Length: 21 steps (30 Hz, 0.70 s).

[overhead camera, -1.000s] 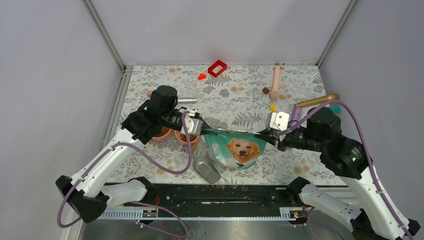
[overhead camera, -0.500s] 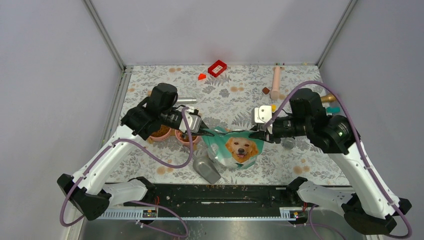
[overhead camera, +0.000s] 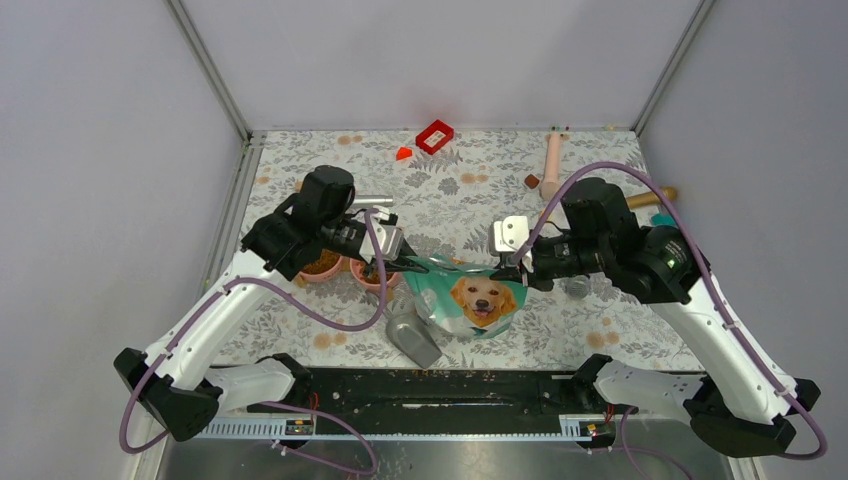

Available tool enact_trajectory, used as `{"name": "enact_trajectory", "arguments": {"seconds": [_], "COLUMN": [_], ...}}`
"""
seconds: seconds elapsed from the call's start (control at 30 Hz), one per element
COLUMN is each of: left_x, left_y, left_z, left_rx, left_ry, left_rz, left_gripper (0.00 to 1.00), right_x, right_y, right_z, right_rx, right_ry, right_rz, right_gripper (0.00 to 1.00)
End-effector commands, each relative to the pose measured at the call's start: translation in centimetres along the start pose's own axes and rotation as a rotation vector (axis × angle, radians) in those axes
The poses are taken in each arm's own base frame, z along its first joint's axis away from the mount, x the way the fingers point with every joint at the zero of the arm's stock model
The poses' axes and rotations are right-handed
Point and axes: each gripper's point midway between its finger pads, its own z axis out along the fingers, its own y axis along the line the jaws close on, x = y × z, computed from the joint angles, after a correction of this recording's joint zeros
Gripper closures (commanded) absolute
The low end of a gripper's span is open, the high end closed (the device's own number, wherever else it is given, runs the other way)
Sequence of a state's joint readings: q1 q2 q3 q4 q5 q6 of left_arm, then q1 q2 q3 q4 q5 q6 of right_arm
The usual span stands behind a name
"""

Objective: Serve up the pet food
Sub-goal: Close the pet food bag at the center of the board.

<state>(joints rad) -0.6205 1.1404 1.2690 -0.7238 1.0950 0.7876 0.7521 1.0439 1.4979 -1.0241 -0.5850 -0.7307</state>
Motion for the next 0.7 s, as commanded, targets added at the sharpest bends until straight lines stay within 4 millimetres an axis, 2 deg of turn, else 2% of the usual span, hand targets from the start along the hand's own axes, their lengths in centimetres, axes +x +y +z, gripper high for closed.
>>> {"name": "enact_trajectory", "arguments": {"seconds": [0.0,0.1,0.27,0.57,0.67], "left_x": [-1.2,-1.2,-1.8,-1.9,-2.0], "left_y": [-0.2,-0.4,-0.3,-0.1,-0.1], "left_z": [-0.9,-0.9,-0.9,-0.8,-0.8], "left_rx": [-0.030,-0.032,-0.043,-0.068,-0.069], "left_ry": [-0.010,-0.014,-0.044,-0.064,-0.065], "left_rz": [0.024,0.018,0.007,-0.003,-0.007], "left_gripper": [1.00,1.00,1.00,1.00,1.00], "right_x": [-2.1,-2.2,-2.2,-2.7,-3.1], "right_y": [-0.9,-1.3,-2.1,-1.9,-1.7], "right_z": [-1.5,-1.8,-0.8,1.4,1.8], "right_rx": [0.075,0.106,0.137,0.089,0.080], "right_ry": [-0.027,-0.025,-0.010,0.008,-0.001], "right_rz": [0.024,0.044,0.097,0.103,0.097], "right_gripper": [1.00,1.00,0.66,0.61,0.64]}}
